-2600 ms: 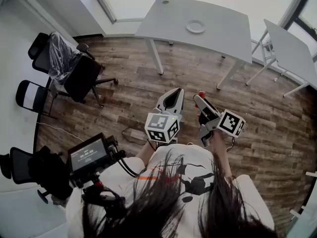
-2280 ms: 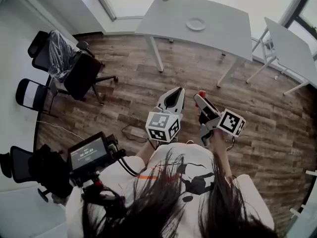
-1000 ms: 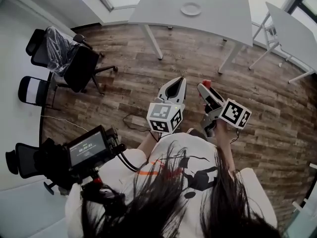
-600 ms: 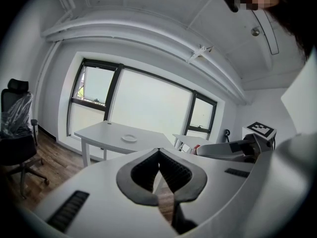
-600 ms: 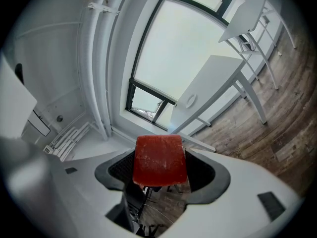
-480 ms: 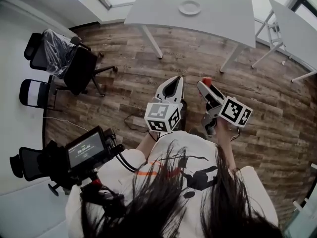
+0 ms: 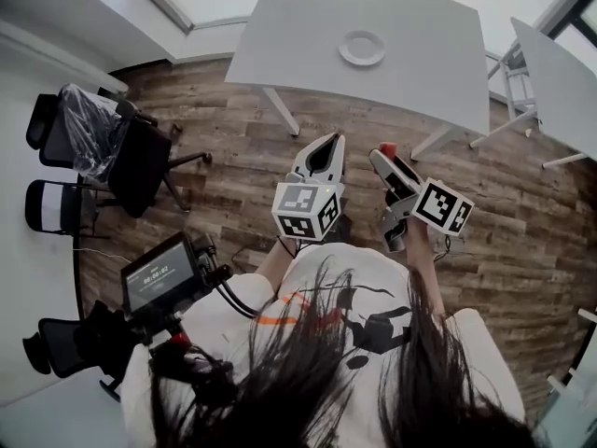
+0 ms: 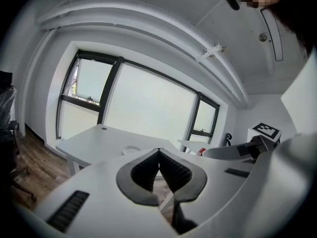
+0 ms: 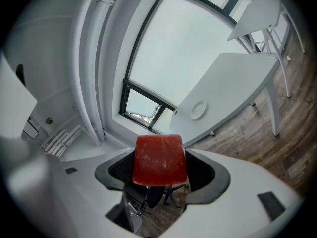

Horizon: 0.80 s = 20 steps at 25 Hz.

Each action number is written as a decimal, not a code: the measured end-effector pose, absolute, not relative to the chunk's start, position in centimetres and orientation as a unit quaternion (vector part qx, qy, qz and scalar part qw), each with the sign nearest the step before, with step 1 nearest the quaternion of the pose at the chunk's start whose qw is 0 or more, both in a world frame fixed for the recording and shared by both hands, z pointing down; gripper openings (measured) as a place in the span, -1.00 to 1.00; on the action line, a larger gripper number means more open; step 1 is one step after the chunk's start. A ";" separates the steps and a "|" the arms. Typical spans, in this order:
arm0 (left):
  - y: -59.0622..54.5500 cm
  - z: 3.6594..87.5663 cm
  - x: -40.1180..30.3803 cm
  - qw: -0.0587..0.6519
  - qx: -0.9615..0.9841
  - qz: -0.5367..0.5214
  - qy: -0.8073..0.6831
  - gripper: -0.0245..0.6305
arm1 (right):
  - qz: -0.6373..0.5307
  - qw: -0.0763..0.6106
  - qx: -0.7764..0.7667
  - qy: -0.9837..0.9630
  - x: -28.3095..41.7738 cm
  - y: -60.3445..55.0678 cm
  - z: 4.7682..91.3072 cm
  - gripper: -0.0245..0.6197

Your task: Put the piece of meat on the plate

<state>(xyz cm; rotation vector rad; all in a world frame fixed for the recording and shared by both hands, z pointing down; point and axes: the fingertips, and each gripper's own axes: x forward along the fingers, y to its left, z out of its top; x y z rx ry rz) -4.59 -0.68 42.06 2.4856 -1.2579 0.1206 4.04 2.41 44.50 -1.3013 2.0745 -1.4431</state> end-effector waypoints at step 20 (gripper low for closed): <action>-14.5 44.9 -6.0 0.239 0.873 0.043 -0.423 -0.91 | -0.520 0.132 -0.494 0.684 3.7 -10.2 45.7 0.04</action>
